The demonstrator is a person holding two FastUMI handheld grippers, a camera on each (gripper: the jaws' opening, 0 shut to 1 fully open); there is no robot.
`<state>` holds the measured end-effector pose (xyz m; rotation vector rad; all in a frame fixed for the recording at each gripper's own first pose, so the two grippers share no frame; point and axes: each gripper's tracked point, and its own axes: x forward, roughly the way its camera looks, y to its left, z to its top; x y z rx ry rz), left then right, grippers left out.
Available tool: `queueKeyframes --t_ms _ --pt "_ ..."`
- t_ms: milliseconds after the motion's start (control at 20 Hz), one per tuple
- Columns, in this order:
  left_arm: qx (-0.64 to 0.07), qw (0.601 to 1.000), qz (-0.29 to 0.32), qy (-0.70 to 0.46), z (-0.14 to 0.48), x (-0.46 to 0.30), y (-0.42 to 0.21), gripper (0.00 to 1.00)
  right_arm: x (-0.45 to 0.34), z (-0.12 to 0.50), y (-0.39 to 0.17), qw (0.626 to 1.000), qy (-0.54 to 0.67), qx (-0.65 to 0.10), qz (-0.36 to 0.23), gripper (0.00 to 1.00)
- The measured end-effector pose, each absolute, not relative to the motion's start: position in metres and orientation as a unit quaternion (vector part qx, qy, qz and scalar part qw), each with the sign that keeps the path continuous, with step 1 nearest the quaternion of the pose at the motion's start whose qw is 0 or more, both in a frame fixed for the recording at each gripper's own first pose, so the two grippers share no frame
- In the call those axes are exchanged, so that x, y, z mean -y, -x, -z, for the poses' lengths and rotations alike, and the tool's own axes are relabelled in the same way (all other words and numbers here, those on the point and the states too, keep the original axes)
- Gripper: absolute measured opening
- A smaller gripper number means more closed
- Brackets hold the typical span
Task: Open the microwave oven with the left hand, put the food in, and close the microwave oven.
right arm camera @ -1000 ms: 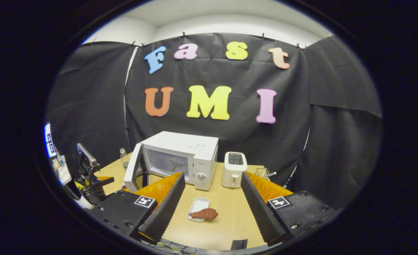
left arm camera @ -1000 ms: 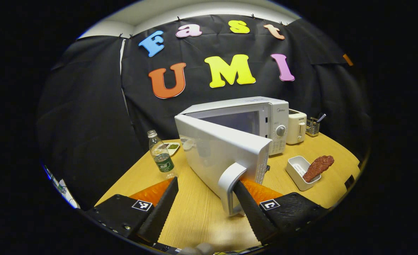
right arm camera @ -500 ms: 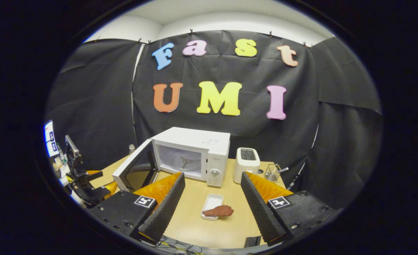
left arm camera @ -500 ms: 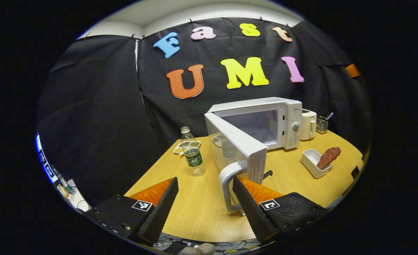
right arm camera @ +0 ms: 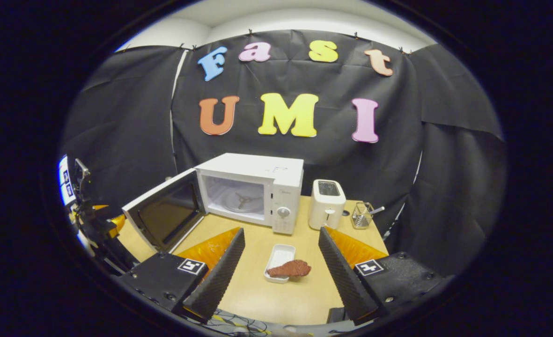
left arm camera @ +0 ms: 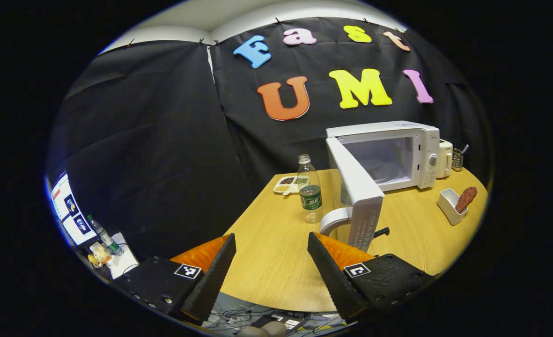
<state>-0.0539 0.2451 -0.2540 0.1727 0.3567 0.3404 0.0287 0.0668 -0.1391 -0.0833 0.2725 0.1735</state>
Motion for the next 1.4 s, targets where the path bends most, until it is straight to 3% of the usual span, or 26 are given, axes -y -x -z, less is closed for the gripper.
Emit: queueKeyframes --t_ms 50,200,250,300,350,450,650,700,900,1050,1200,1250,1300,1350,1400 --pt "-0.176 0.966 -0.171 -0.081 0.252 -0.245 0.06 0.94 -0.058 0.149 -0.032 0.985 0.036 -0.145 -0.084 1.0" --pt "-0.176 0.968 -0.166 -0.071 0.245 -0.23 0.076 0.94 -0.035 0.194 -0.047 0.978 -0.001 -0.192 -0.085 0.96" --pt "-0.17 0.97 -0.16 -0.067 0.24 -0.219 0.079 0.95 -0.03 0.21 -0.054 0.974 -0.019 -0.208 -0.089 1.0" --pt "-0.165 0.973 -0.15 -0.065 0.236 -0.208 0.08 0.95 -0.021 0.23 -0.061 0.97 -0.033 -0.228 -0.082 0.96" --pt "-0.165 0.974 -0.141 -0.065 0.234 -0.195 0.081 0.94 -0.016 0.248 -0.068 0.964 -0.051 -0.247 -0.082 1.0" --pt "-0.168 0.976 -0.127 -0.061 0.234 -0.17 0.078 0.94 -0.011 0.284 -0.082 0.952 -0.076 -0.282 -0.089 0.98" --pt "-0.171 0.977 -0.121 -0.046 0.225 -0.13 0.065 0.95 -0.019 0.334 -0.11 0.92 -0.106 -0.346 -0.153 0.95" --pt "-0.173 0.977 -0.121 -0.039 0.225 -0.118 0.061 0.94 -0.024 0.344 -0.118 0.909 -0.121 -0.362 -0.168 0.83" --pt "-0.184 0.971 -0.151 -0.038 0.221 -0.09 0.05 0.95 -0.042 0.352 -0.142 0.855 -0.2 -0.415 -0.237 0.74" --pt "-0.193 0.964 -0.179 -0.039 0.216 -0.076 0.044 0.95 -0.046 0.359 -0.154 0.818 -0.226 -0.457 -0.267 0.45" --pt "-0.199 0.958 -0.204 -0.026 0.214 -0.066 0.039 0.95 -0.051 0.358 -0.159 0.794 -0.245 -0.47 -0.297 0.32" --pt "-0.2 0.957 -0.21 -0.025 0.214 -0.062 0.04 0.95 -0.05 0.357 -0.159 0.789 -0.249 -0.473 -0.302 0.08" --pt "-0.201 0.955 -0.218 -0.029 0.213 -0.062 0.039 0.94 -0.052 0.355 -0.161 0.787 -0.249 -0.474 -0.307 0.2" --pt "-0.205 0.952 -0.225 -0.031 0.213 -0.064 0.039 0.95 -0.053 0.354 -0.157 0.786 -0.242 -0.476 -0.312 0.07" --pt "-0.207 0.95 -0.231 -0.032 0.212 -0.065 0.041 0.95 -0.054 0.35 -0.156 0.789 -0.23 -0.473 -0.319 0.16"
